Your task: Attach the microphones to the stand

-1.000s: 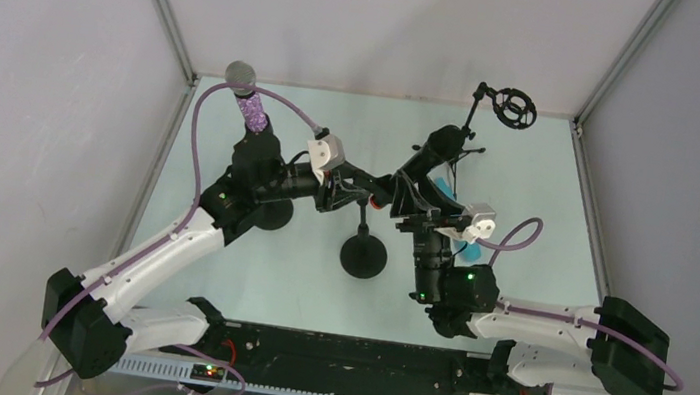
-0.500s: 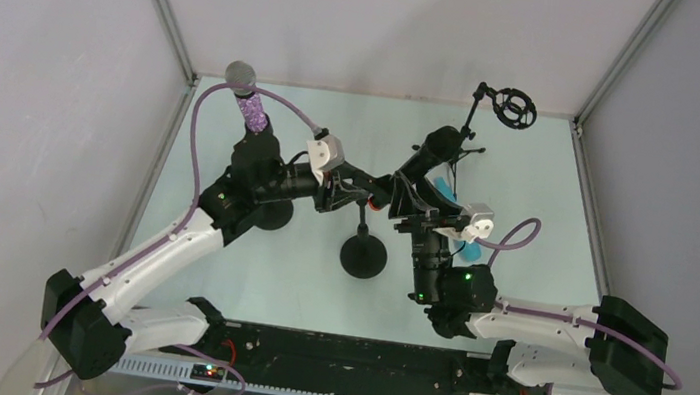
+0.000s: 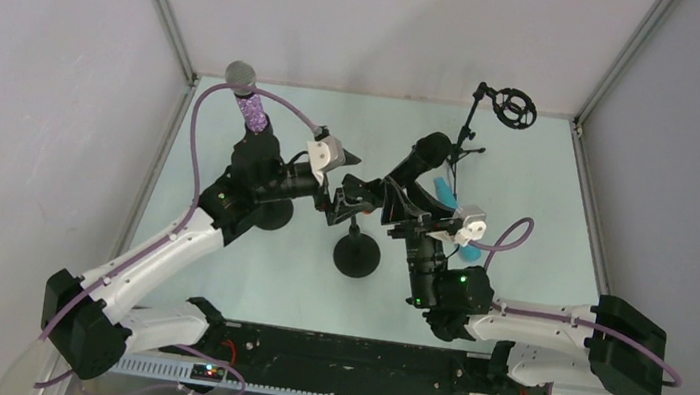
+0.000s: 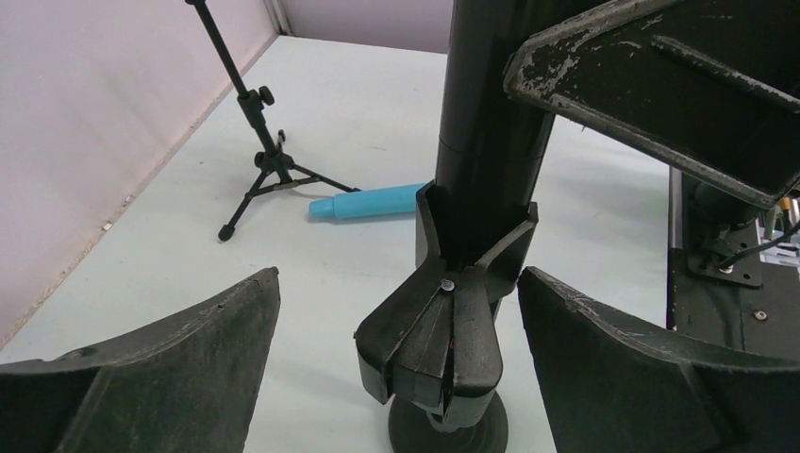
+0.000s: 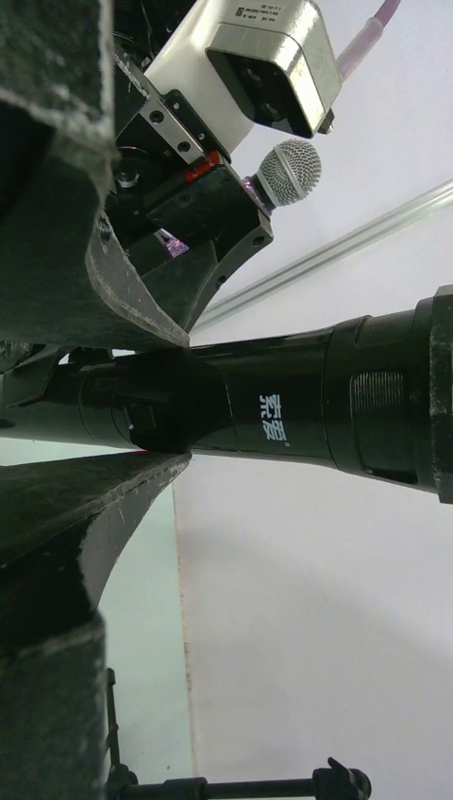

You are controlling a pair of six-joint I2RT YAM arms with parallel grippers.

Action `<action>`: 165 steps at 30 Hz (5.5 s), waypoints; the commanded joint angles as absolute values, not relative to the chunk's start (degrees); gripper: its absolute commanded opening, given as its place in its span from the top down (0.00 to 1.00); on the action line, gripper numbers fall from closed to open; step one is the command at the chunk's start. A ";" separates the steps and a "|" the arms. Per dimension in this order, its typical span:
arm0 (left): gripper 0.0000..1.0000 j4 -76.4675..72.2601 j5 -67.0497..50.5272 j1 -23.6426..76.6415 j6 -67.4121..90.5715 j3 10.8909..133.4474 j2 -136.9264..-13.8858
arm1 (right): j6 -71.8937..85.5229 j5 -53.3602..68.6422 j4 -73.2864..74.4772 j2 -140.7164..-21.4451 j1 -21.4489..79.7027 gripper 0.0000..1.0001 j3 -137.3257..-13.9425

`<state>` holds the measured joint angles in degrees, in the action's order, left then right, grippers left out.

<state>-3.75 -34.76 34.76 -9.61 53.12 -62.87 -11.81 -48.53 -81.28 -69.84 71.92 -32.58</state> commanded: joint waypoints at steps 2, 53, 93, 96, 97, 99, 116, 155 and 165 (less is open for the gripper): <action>0.00 -4.67 -37.49 34.94 -11.72 54.00 -61.60 | -12.95 -48.81 -77.66 -70.56 72.81 1.00 -31.23; 0.11 5.45 -43.09 35.95 -23.97 61.75 -67.02 | -2.10 -40.60 -45.83 -56.89 64.70 0.08 -39.91; 0.81 5.52 -37.17 36.59 -23.44 70.63 -73.71 | 0.27 -41.93 -27.61 -39.31 66.79 0.00 -33.48; 0.82 5.09 -36.58 36.09 -22.77 71.08 -74.47 | 0.24 -42.48 -28.03 -39.85 66.88 0.00 -33.46; 0.82 5.05 -36.30 36.05 -23.01 70.73 -74.45 | 0.25 -42.55 -27.86 -39.83 66.84 0.00 -33.43; 0.82 4.67 -36.19 35.89 -23.45 69.84 -74.11 | 0.35 -43.10 -26.64 -39.96 66.46 0.01 -33.47; 0.00 4.86 -34.59 34.32 -23.34 69.14 -71.50 | 24.11 -16.23 9.70 -49.93 69.96 0.01 -32.30; 0.00 9.54 -27.54 34.21 -20.84 61.68 -44.80 | -0.24 -4.58 25.01 -76.20 70.66 0.45 -44.24; 0.00 9.72 -26.92 34.16 -19.93 62.16 -44.78 | -6.77 -20.34 31.76 -74.11 72.87 0.09 -48.52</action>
